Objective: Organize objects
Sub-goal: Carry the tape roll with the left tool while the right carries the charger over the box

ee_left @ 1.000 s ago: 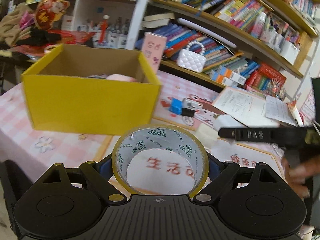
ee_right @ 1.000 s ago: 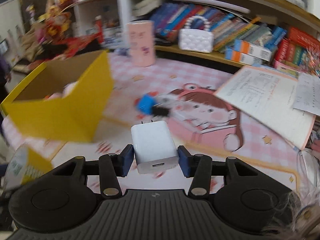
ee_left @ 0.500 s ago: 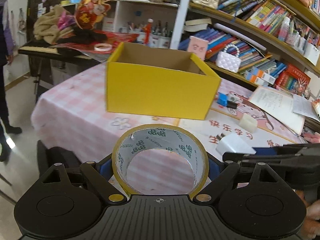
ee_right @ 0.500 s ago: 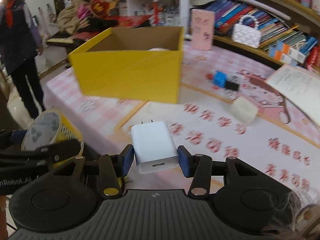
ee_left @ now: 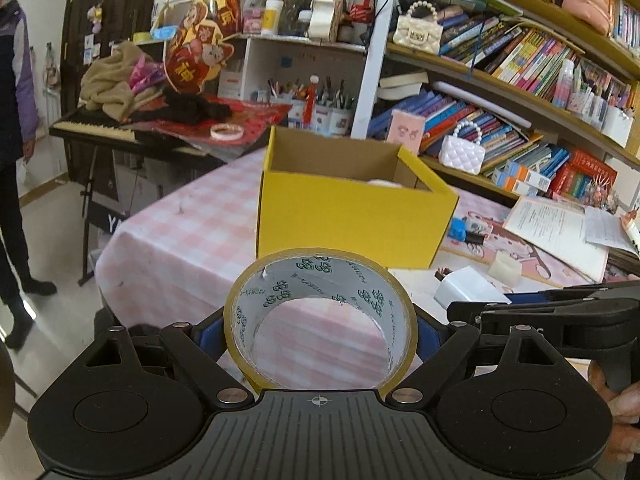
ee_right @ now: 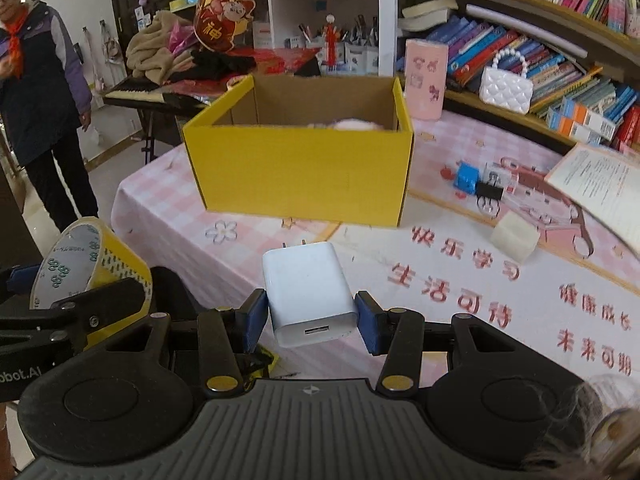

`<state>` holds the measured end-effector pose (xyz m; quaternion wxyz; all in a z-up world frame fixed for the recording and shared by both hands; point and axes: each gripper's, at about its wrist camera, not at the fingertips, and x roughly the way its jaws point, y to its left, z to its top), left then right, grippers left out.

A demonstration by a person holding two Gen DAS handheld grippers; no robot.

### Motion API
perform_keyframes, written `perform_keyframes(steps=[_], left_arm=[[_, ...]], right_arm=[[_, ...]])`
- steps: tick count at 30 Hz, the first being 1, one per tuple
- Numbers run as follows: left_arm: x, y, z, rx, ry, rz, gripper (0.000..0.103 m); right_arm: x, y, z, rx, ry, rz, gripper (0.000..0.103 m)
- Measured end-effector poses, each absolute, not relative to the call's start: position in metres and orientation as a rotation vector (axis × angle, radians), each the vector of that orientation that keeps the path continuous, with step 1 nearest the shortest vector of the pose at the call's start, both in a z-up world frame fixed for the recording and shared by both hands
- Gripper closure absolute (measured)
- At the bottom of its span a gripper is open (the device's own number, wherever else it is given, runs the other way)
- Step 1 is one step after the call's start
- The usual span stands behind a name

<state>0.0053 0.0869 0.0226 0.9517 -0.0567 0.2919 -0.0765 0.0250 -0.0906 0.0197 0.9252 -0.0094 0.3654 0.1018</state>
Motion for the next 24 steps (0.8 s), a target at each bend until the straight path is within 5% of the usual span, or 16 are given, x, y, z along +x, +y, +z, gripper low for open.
perform_keyframes(steps=[24], left_arm=[[0.141, 0.054, 0.078, -0.054, 0.426, -0.137, 0.014]], right_arm=[[0.176, -0.115, 0.086, 0.023, 0.593, 0.243, 0.058]])
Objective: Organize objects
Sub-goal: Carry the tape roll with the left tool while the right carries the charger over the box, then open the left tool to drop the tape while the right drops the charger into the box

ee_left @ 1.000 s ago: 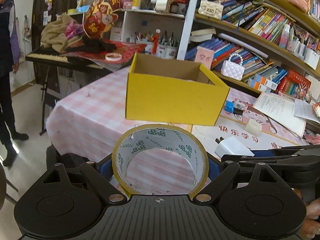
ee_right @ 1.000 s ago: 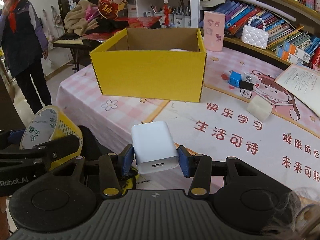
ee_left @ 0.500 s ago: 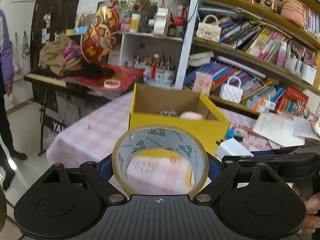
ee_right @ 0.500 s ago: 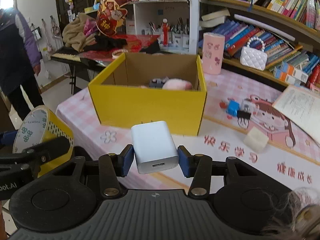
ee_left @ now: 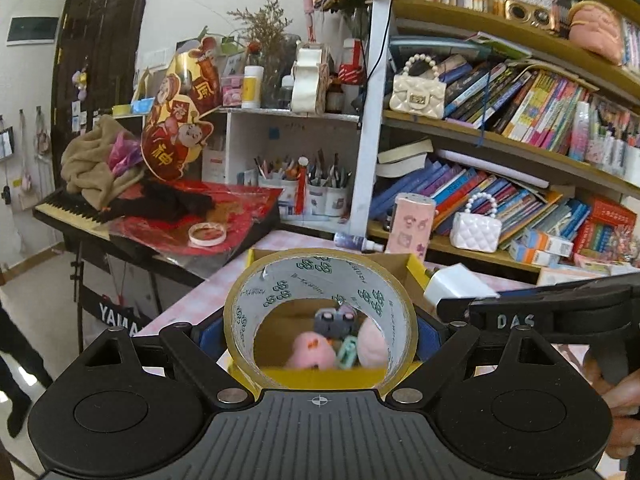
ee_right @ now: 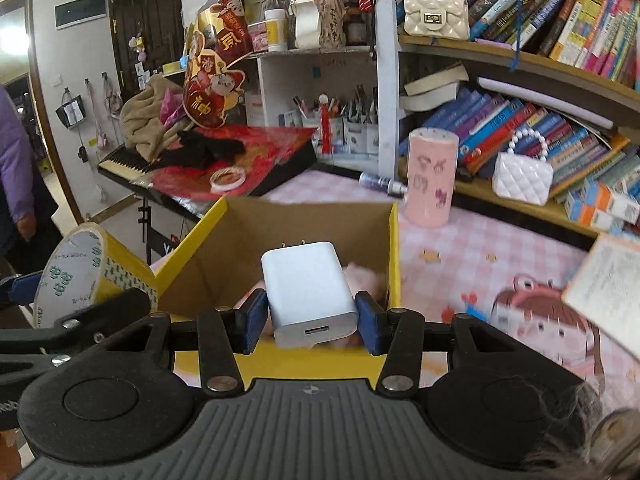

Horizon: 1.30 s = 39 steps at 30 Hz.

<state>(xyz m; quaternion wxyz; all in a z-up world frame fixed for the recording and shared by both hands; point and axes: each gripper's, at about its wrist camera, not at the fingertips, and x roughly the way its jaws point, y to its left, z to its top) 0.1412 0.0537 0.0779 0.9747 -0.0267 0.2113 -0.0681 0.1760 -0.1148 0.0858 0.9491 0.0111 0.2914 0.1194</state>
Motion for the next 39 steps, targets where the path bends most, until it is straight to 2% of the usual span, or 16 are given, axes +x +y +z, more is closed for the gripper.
perform_keyframes(steps=[10, 16, 27, 30, 35, 37, 38, 39], left_arm=[[0.22, 0.023, 0.055, -0.015, 0.534, -0.094, 0.014], [0.255, 0.012, 0.028, 0.003, 0.664, -0.078, 0.014], [0.268, 0.006, 0.003, 0.024, 0.755, -0.057, 0.013], [0.266, 0.003, 0.0, 0.057, 0.758, -0.064, 0.013], [0.26, 0.003, -0.002, 0.039, 0.776, -0.079, 0.012], [0.256, 0.006, 0.0, 0.009, 0.773, -0.083, 0.012], [0.255, 0.007, 0.001, 0.002, 0.77, -0.087, 0.012], [0.253, 0.008, 0.002, -0.001, 0.762, -0.092, 0.012]], right_arm=[[0.265, -0.131, 0.089, 0.017, 0.602, 0.292, 0.058], [0.316, -0.12, 0.072, 0.01, 0.704, 0.381, 0.058], [0.362, -0.073, 0.024, -0.143, 0.887, 0.498, 0.058], [0.366, -0.066, 0.016, -0.159, 0.922, 0.513, 0.061], [0.365, -0.06, 0.01, -0.17, 0.937, 0.51, 0.061], [0.363, -0.059, 0.011, -0.165, 0.939, 0.504, 0.059], [0.362, -0.059, 0.012, -0.157, 0.936, 0.499, 0.051], [0.361, -0.06, 0.016, -0.146, 0.925, 0.495, 0.047]])
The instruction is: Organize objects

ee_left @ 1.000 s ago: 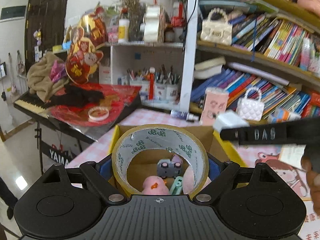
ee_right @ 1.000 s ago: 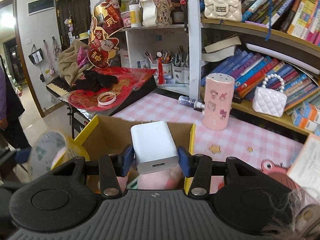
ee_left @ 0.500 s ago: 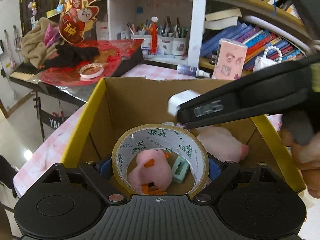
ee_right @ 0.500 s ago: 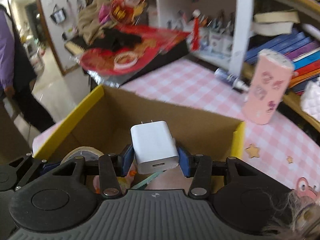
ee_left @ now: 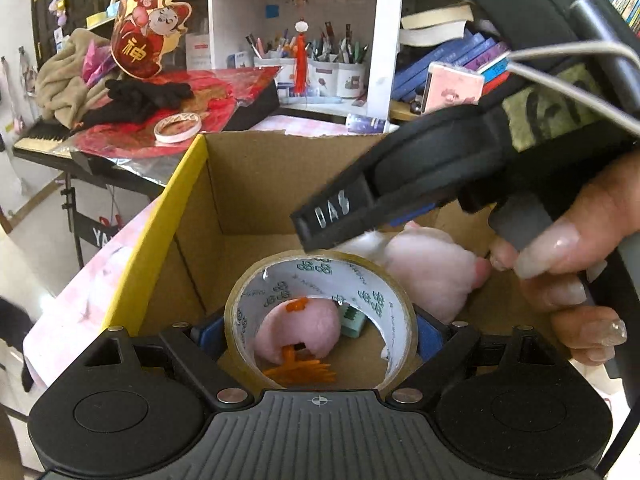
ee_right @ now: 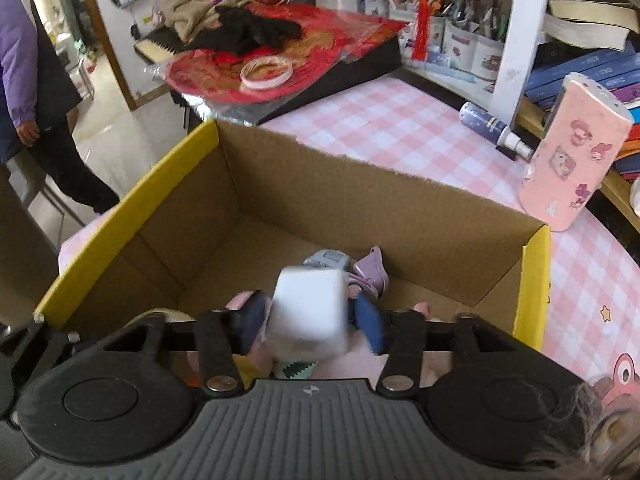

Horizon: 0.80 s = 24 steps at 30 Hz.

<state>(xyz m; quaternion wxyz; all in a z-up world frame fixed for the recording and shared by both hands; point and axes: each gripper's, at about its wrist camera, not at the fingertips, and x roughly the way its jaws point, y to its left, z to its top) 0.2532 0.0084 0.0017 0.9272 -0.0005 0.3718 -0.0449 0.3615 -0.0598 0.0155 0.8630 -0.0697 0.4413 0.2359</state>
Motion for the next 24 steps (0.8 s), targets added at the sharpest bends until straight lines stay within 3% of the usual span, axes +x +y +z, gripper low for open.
perform_keyframes(steps=[4, 9, 18, 24], left_arm=[[0.247, 0.009, 0.004, -0.004, 0.734, -0.1, 0.012], [0.236, 0.015, 0.018, -0.092, 0.683, -0.142, 0.001], [0.207, 0.026, 0.029, -0.165, 0.58, -0.13, 0.001], [0.172, 0.043, 0.048, -0.185, 0.405, -0.039, 0.001]], right_arm=[[0.354, -0.066, 0.033, -0.099, 0.861, 0.481, 0.047], [0.334, -0.084, 0.055, -0.042, 0.787, 0.416, 0.045], [0.28, -0.127, 0.078, 0.046, 0.686, 0.273, 0.045], [0.235, -0.144, 0.086, 0.068, 0.578, 0.165, 0.045]])
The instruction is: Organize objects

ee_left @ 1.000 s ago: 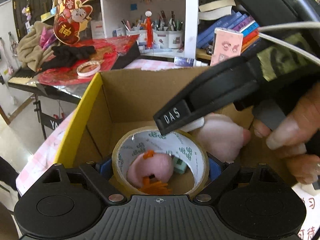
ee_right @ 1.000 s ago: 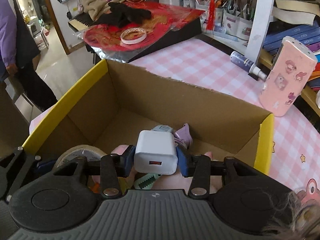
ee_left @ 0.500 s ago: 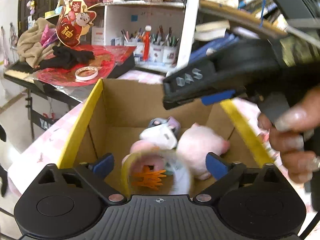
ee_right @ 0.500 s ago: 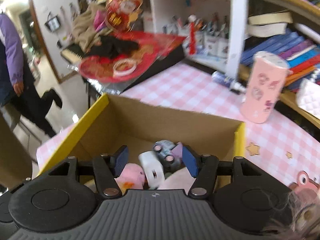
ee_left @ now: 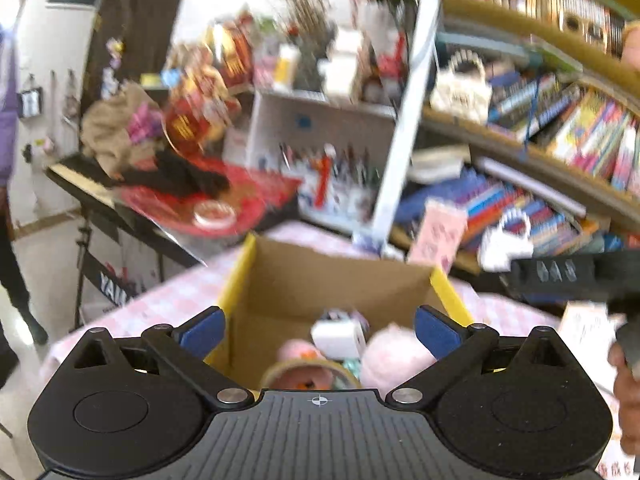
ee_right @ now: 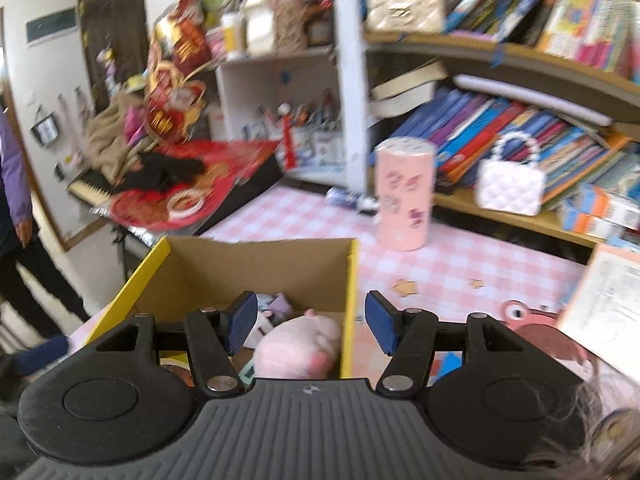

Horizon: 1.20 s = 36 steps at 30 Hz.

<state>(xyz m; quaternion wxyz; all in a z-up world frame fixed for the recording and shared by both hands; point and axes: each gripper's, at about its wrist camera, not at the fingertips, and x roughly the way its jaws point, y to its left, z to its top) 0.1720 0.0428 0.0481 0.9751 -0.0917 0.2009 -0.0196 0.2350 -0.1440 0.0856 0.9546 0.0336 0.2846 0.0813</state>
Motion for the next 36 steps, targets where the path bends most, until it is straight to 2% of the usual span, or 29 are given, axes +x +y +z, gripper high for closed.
perform_keyframes(steps=[8, 17, 19, 21, 22, 36], left_arm=[[0.11, 0.067, 0.052, -0.168, 0.374, 0.0, 0.0], [0.044, 0.084, 0.016, -0.169, 0.527, 0.086, 0.0], [0.032, 0.081, 0.01, -0.147, 0.558, 0.086, 0.0], [0.022, 0.078, 0.005, -0.126, 0.584, 0.096, 0.0], [0.017, 0.077, 0.003, -0.122, 0.596, 0.103, 0.0], [-0.019, 0.043, -0.005, -0.081, 0.64, -0.066, 0.0]], right_arm=[[0.162, -0.143, 0.074, 0.063, 0.509, 0.072, 0.044], [0.084, -0.125, 0.025, 0.084, 0.643, -0.007, 0.045], [0.068, -0.118, 0.016, 0.067, 0.664, 0.011, 0.044], [0.055, -0.113, 0.008, 0.054, 0.704, 0.017, 0.034], [0.049, -0.112, 0.005, 0.06, 0.722, 0.013, 0.033], [-0.013, -0.126, -0.008, 0.038, 0.712, -0.064, 0.031]])
